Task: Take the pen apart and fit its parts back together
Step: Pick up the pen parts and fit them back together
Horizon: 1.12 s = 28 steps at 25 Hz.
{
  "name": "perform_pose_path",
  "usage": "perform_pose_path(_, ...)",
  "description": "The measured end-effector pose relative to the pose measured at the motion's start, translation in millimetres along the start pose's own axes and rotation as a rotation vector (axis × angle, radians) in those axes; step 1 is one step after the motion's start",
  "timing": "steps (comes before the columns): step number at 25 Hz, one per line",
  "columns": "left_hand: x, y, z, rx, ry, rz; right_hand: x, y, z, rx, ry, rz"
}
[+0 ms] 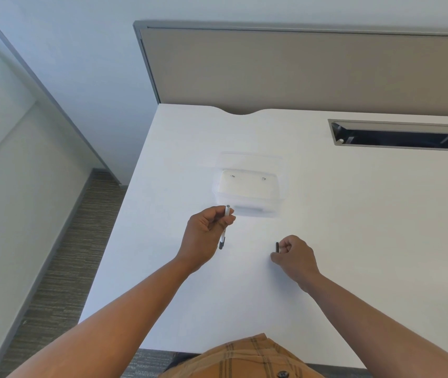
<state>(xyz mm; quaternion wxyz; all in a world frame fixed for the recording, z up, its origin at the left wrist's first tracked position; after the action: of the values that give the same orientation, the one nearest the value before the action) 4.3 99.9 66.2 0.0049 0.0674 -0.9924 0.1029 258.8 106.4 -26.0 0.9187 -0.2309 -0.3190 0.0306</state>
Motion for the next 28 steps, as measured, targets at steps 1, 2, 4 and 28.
perform_pose_path(1,-0.2,0.1,-0.2,-0.001,-0.003,-0.001,0.1,0.9,-0.4,0.005,-0.027,-0.01)
perform_pose_path(2,-0.2,0.1,-0.3,-0.002,-0.004,-0.002,0.6,2.1,-0.5,0.006,-0.053,-0.021)
perform_pose_path(4,-0.7,-0.3,-0.6,0.0,-0.005,-0.006,1.6,4.4,-2.1,-0.002,-0.102,-0.034)
perform_pose_path(28,-9.5,-6.7,-3.2,-0.081,0.312,0.093,28.9,-46.2,134.0,0.531,0.264,0.076)
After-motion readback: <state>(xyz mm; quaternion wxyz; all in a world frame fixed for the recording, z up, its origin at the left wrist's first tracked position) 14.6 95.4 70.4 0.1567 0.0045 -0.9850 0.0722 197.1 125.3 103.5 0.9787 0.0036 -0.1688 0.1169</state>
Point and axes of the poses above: each hand's wrist, its own y-axis towards the middle knuckle, its own x-axis out of the back of the hand, z = x × y, the point moved 7 cm from there along y, towards the middle knuckle, and after that the axes turned 2 degrees about x, right-handed, at the moved point
